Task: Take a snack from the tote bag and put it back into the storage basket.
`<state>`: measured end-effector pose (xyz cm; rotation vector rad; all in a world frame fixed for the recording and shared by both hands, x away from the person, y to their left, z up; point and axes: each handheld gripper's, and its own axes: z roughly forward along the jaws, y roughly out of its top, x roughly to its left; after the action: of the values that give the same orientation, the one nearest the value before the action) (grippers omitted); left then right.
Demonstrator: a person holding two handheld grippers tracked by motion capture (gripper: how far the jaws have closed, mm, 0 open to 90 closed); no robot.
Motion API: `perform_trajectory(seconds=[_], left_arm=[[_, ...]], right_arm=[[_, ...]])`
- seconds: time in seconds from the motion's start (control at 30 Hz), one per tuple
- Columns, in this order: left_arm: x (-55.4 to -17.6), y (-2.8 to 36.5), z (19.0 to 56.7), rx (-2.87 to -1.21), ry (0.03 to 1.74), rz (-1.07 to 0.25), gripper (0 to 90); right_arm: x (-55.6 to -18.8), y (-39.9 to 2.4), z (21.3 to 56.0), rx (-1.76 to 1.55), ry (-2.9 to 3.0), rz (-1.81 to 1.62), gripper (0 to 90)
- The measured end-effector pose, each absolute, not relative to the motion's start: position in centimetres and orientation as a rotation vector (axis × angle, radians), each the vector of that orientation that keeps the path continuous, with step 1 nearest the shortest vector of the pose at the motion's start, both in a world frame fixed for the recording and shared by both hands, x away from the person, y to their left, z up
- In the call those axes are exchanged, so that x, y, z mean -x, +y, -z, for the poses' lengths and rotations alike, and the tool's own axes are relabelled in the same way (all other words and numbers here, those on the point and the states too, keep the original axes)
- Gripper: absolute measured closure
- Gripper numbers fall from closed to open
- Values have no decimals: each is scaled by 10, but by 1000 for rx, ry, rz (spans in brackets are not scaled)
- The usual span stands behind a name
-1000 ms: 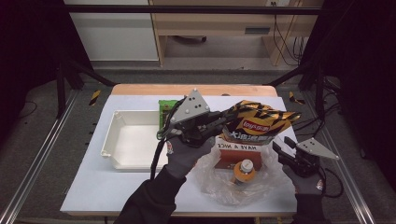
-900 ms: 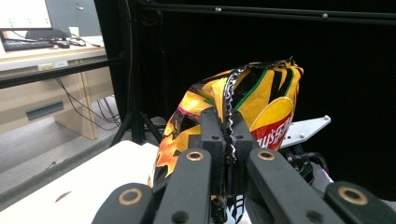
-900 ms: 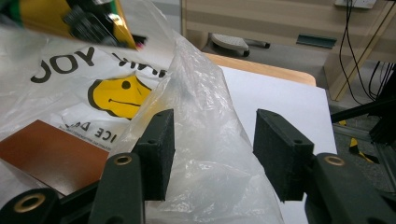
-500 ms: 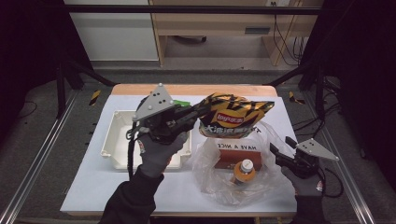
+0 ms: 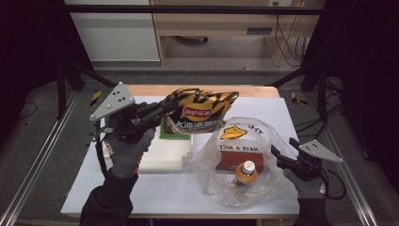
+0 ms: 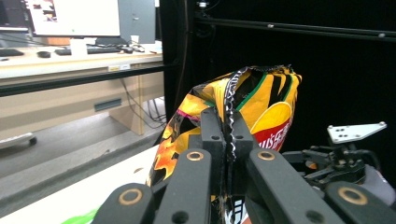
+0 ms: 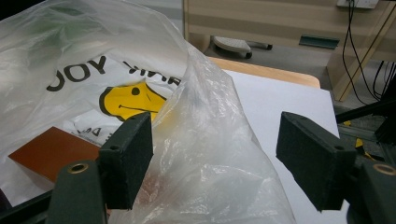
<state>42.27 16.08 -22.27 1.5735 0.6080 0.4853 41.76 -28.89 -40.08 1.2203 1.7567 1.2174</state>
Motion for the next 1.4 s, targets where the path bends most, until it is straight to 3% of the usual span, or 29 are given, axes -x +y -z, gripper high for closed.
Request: perform_trajectory(seconds=[1.4], left_arm=[[-442,284,296,-1577,918,-635,886]], right_arm=[[-420,-289,409,-1234,1763,-1176,273]])
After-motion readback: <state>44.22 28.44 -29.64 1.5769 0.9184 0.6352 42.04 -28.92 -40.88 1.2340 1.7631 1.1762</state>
